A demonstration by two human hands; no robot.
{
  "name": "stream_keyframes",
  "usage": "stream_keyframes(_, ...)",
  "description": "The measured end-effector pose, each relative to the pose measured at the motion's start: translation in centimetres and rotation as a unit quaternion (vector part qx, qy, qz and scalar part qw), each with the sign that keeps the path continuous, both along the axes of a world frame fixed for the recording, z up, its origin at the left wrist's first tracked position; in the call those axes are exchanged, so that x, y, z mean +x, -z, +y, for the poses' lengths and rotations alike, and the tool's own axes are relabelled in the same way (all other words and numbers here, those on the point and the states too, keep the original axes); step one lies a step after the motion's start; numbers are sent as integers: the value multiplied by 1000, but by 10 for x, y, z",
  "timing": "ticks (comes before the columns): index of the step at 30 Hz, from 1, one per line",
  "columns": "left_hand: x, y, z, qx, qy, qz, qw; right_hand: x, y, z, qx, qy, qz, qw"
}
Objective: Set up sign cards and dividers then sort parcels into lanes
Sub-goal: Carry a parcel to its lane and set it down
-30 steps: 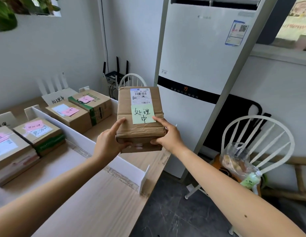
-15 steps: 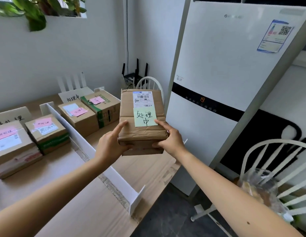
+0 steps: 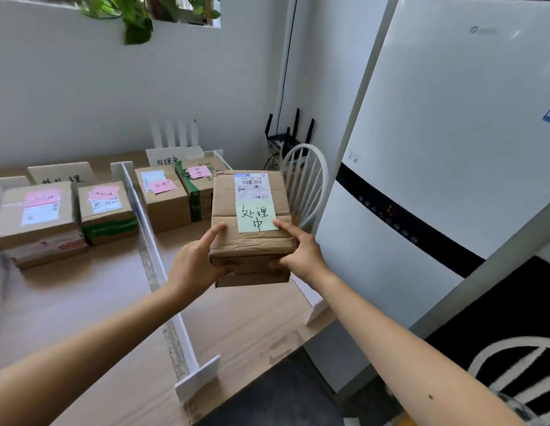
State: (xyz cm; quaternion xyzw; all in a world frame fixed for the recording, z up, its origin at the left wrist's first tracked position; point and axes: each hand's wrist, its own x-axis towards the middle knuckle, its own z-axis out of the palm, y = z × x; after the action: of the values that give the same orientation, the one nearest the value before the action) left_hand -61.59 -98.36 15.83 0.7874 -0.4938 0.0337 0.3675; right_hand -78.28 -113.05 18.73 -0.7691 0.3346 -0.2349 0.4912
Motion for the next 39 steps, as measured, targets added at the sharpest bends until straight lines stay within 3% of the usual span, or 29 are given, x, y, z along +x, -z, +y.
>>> stream_keyframes(15,14,48,4,134,-94,72,984,56,55,-43,70,-162,107,979)
stream_keyframes(27,40,98,-23,217,-118,149,957,108,114,-76,90,-186,164,965)
stream_keyframes(39,65,118,-42,275,-120,125,946,144,140,-96,99,-194,220,951)
